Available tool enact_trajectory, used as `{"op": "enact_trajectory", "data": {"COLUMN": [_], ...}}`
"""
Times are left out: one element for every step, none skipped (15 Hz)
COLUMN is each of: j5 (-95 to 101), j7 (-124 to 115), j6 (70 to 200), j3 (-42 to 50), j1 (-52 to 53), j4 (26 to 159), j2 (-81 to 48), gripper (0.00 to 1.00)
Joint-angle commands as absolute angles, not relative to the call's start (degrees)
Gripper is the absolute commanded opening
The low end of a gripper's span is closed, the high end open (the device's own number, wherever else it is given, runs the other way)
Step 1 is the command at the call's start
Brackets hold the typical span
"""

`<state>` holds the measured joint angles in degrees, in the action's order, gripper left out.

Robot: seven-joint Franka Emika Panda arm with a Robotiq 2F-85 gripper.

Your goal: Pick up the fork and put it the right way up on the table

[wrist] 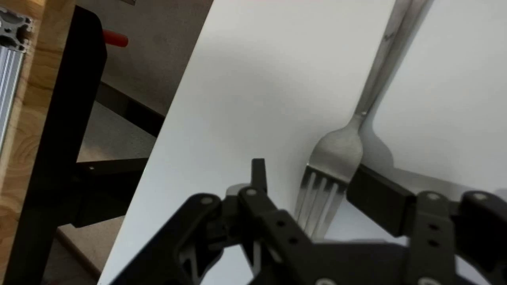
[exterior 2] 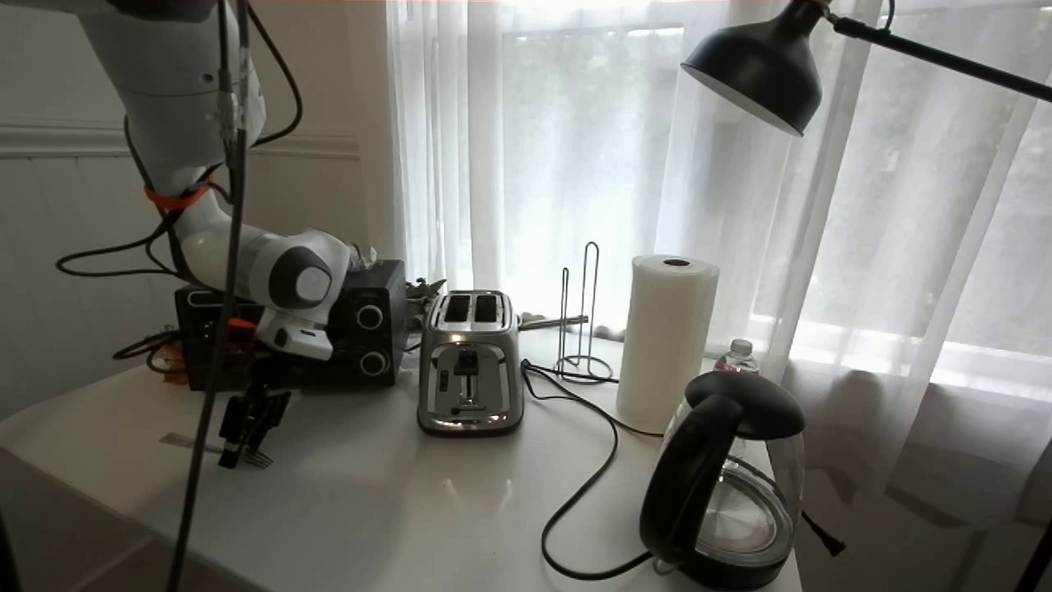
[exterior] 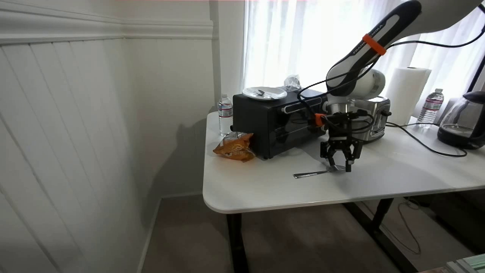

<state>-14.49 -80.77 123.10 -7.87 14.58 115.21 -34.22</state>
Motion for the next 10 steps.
{"op": "enact_trajectory", "data": {"j5": [-14.5, -14.5, -14.5, -14.5, -14.5, -14.5, -14.5, -14.4, -14.4, -14.4], "j7": [-80.5, -80.5, -80.5, -80.6, -80.6, -80.6, -80.6, -80.6, -80.6, -80.6], "j6": [121.9, 121.8, 121.7, 121.7, 121.7, 121.7, 121.7, 121.7, 121.7, 121.7], "j3": [-7.3, -7.3, -7.3, -7.2, -7.2, -7.2, -7.2, -7.2, -7.2, -7.2], "j1": [15.6, 15.6, 15.6, 15.7, 15.7, 15.7, 15.8, 15.8, 15.8, 15.9], "j4": [114.5, 114.4, 114.4, 114.4, 114.4, 114.4, 114.4, 114.4, 114.4, 114.4], "j2": [-35.3, -35.4, -35.4, -35.4, -35.5, -35.5, -35.5, -35.5, -35.5, -35.5], "gripper": [0.45, 0.46, 0.4, 0.43, 0.39, 0.38, 0.35, 0.35, 0.32, 0.33]}}
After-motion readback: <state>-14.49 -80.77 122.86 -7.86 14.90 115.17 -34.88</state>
